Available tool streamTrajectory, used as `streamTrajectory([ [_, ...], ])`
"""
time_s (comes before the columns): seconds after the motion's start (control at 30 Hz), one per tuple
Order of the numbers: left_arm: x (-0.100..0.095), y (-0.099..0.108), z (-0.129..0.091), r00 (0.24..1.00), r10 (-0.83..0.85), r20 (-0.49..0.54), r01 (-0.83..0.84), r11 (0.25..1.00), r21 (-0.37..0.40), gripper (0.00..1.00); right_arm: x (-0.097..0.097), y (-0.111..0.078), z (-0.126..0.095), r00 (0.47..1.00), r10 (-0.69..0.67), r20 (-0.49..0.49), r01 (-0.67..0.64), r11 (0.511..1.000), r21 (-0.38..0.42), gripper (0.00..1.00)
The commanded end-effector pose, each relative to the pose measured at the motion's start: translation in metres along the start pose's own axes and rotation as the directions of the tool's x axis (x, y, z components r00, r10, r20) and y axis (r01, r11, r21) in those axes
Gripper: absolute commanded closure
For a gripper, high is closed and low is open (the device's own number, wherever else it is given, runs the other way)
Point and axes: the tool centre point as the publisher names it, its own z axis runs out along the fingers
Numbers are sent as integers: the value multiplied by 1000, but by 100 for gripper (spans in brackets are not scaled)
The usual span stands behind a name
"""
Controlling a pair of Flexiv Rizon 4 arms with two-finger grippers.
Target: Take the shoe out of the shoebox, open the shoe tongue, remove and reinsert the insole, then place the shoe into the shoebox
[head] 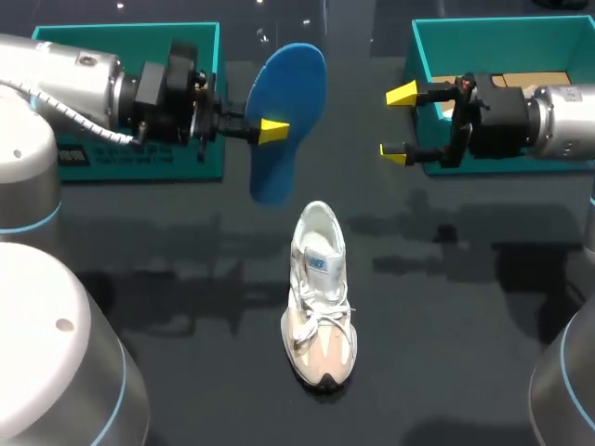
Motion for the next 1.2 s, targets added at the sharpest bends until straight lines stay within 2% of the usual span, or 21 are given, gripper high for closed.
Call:
streamTrajectory([
  [0.03, -4, -3, -3, 746, -642, -180, 645, 763, -45, 100, 0, 0, 1, 1000, 0, 1, 0, 1000, -1, 0],
  [0.4, -4, -3, -3, 746, -642, -180, 645, 763, -45, 100, 0, 0, 1, 1000, 0, 1, 0, 1000, -1, 0],
  [0.5, -12, 1, -1, 546, -821, -168, 820, 565, -91, 100, 0, 0, 1, 1000, 0, 1, 0, 1000, -1, 0],
  [0.53, -15, 2, 0, 524, -835, -167, 836, 541, -85, 100, 0, 0, 1, 1000, 0, 1, 0, 1000, -1, 0],
  [0.67, -25, 8, 5, 290, -947, -140, 950, 303, -76, 100, 0, 0, 1, 1000, 0, 1, 0, 1000, -1, 0],
  [0.77, -28, 11, 11, 175, -977, -121, 982, 183, -54, 100, 0, 0, 1, 1000, 0, 1, 0, 1000, -1, 0],
  [0.97, -30, 25, 25, 55, -994, -93, 998, 55, 7, 100, 0, 0, 1, 1000, 0, 1, 0, 1000, -1, 0],
  [1.2, -39, 41, 38, -122, -989, -88, 990, -128, 58, 100, 0, 0, 1, 1000, 0, 1, 0, 1000, -1, 0],
])
